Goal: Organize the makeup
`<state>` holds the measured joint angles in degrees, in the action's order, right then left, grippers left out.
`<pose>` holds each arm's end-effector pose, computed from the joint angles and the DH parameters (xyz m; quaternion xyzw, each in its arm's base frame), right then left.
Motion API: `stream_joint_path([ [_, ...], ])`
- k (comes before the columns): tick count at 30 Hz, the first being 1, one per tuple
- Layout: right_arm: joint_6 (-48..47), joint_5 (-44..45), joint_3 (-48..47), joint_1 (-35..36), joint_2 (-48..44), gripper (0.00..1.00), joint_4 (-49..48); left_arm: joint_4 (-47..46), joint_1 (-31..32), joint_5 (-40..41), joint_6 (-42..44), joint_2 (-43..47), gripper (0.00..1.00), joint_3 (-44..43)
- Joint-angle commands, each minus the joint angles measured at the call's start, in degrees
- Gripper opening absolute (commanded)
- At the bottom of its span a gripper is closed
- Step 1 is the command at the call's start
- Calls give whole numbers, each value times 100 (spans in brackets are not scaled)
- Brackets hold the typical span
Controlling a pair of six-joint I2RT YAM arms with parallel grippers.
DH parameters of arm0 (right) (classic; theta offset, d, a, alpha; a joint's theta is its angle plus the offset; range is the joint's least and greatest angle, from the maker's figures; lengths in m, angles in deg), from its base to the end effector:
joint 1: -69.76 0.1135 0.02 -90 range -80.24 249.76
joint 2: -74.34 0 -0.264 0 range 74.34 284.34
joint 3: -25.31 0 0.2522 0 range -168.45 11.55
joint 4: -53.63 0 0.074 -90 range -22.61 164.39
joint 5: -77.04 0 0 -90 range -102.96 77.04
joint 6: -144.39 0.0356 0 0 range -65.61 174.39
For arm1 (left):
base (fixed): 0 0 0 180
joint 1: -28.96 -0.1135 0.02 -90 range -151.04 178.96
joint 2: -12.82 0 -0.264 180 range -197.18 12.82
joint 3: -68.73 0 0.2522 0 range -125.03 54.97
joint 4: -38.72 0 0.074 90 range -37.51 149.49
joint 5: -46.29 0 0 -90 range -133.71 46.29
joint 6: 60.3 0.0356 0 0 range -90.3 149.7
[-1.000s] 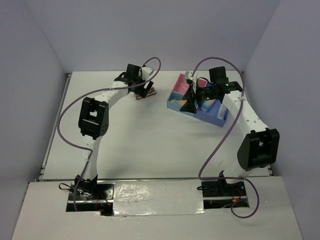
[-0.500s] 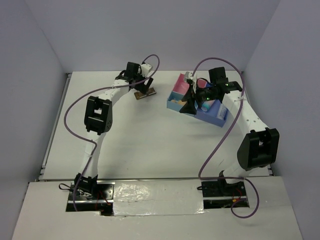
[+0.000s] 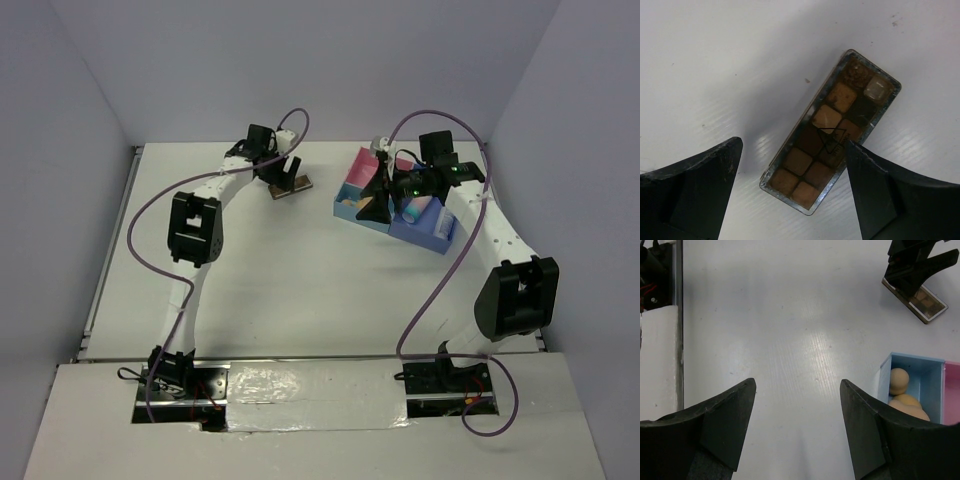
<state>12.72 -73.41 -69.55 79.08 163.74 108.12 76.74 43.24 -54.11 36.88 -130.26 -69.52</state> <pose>0.3190 0.0837 0.3324 -0.5074 0.6548 0.3687 0.4218 0.5433 -0.1449 0.1767 0.2056 0.8901 -0.1076 0.3924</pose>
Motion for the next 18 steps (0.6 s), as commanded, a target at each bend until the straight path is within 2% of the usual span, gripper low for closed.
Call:
stream_joint_path([
  [1,142,-231,15,-45,-178,76,-259,220,57,-410,73,18,96,117],
  [10,185,-231,24,-89,-248,76,-294,545,75,-886,-217,-9,96,346],
  [16,229,-275,121,-88,-283,76,-338,686,215,-289,-217,166,92,583],
  [18,256,-284,173,-89,-310,77,-355,695,347,132,-164,228,90,671],
])
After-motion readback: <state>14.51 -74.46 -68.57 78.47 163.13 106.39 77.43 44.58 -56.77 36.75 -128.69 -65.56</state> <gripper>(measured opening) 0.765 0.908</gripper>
